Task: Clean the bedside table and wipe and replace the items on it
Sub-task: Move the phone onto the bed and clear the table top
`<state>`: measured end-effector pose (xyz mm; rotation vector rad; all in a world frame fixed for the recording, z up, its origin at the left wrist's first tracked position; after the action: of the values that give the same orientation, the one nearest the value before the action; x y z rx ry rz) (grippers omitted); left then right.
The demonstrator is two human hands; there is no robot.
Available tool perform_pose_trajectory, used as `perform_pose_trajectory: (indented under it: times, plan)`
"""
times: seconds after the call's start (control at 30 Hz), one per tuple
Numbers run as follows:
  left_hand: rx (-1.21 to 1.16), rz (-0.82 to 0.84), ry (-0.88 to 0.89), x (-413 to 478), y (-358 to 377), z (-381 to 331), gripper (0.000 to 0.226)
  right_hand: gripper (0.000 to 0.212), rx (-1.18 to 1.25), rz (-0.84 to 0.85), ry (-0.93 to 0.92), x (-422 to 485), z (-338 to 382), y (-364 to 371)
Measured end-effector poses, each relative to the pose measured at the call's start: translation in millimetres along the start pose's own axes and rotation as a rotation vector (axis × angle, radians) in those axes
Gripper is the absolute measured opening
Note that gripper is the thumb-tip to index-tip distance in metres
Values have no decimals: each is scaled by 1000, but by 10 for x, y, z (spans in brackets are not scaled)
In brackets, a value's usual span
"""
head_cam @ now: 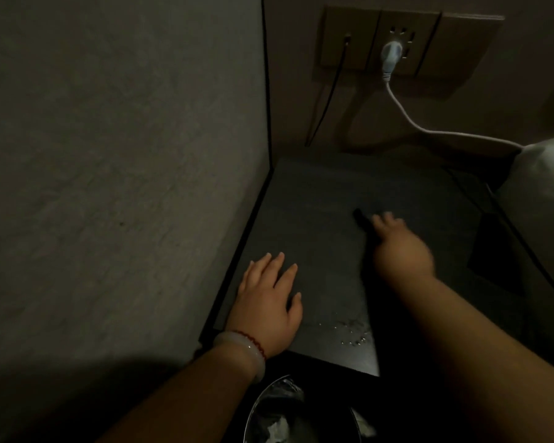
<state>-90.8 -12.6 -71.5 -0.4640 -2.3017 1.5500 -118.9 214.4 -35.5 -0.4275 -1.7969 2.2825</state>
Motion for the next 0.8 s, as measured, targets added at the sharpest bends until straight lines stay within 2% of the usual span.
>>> perform_pose_trajectory:
  times: [0.13, 0.2, 0.23, 0.3, 0.4, 0.43, 0.47, 0.6, 0.63, 0.67, 0.73, 0.8]
  plan:
    - [-19, -85, 38, 6, 59, 49, 48, 73, -48, 149, -526, 198, 1052, 286]
    - [-8, -84, 30, -2, 85, 58, 47, 75, -146, 235, -702, 303, 1293, 350]
    - [-3, -95, 34, -6, 103, 64, 47, 75, -162, 245, -729, 392, 1303, 341]
    - [-3, -118, 44, -3, 114, 67, 47, 75, -94, 210, -598, 661, 1126, 258]
    - [-13, -144, 50, -1, 121, 71, 47, 79, -62, 169, -210, 1032, 714, 126]
    - [-15, -140, 54, 7, 122, 70, 47, 79, -64, 156, -190, 1037, 713, 128]
    - [-16, -133, 57, 9, 123, 69, 47, 78, -51, 143, -257, 981, 804, 158]
    - [7, -111, 54, 1, 120, 75, 47, 70, -50, 200, -796, 404, 1315, 424]
    - [6, -113, 57, -2, 123, 72, 47, 71, -69, 204, -862, 307, 1320, 452]
    - [-2, -115, 59, -6, 124, 68, 47, 70, -70, 198, -875, 282, 1247, 458]
    - [-14, -120, 53, -6, 112, 60, 47, 69, -14, 169, -778, 299, 958, 368]
    - [-22, -122, 49, 0, 104, 54, 47, 71, 38, 91, -520, 334, 477, 238]
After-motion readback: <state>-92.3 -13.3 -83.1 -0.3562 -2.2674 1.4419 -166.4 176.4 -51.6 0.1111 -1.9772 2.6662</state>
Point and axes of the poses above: each hand's wrist, its own x-axis towards the middle knuckle, its own y-axis out of the palm, z = x × y, the point moved 3 cm from there along x, towards the middle knuckle
